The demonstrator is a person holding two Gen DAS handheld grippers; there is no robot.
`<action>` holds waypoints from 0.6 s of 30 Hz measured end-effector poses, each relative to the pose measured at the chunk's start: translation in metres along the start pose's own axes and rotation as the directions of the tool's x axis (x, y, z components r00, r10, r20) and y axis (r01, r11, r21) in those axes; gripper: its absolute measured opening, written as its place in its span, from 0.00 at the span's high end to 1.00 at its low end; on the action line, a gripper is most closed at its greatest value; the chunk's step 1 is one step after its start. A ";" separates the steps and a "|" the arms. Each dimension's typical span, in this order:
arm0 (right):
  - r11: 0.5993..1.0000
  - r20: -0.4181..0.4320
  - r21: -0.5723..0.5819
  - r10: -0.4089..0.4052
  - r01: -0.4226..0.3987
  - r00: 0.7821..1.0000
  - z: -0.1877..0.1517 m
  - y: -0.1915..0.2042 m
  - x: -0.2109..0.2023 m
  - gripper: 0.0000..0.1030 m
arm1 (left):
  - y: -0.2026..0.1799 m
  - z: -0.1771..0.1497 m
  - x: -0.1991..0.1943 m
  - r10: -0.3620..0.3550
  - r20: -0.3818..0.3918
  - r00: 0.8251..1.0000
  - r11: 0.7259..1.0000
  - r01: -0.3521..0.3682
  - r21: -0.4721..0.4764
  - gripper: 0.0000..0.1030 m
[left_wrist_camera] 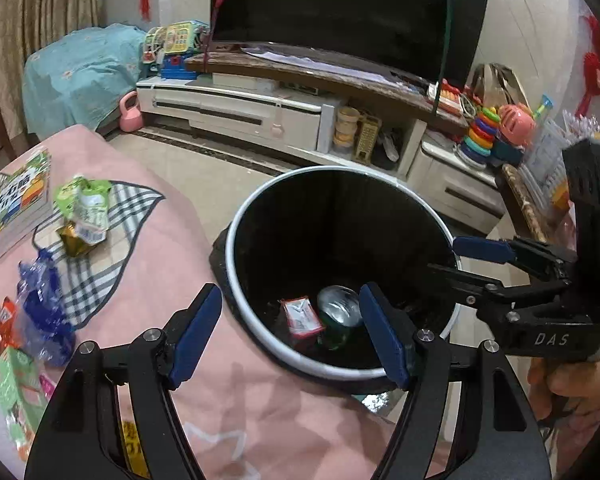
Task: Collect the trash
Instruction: 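Open both tools to drop the carton and can into the bin, then move both tools back over the table toward the remaining trash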
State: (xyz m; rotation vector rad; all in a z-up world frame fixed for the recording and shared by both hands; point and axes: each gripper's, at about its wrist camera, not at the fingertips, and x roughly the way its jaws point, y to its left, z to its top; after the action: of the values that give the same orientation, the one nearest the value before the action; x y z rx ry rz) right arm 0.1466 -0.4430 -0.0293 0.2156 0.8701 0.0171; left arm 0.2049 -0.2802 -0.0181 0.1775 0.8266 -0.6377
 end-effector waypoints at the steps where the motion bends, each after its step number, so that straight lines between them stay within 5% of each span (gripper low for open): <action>1: 1.000 0.005 0.009 0.005 -0.005 1.000 -0.002 -0.001 -0.003 0.24 | 0.003 -0.004 -0.005 -0.001 0.008 1.000 1.000 0.001 -0.012 0.28; 18: 0.990 0.128 0.087 0.101 -0.112 0.987 -0.046 0.049 -0.036 0.19 | 0.063 -0.085 -0.102 0.077 0.157 0.985 0.972 -0.039 -0.231 0.25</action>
State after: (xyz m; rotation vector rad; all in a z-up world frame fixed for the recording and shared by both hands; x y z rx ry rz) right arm 0.0918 -0.3899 -0.0215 0.3481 0.7358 0.0620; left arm 0.1372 -0.1507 -0.0063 -0.0590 0.7257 -0.4908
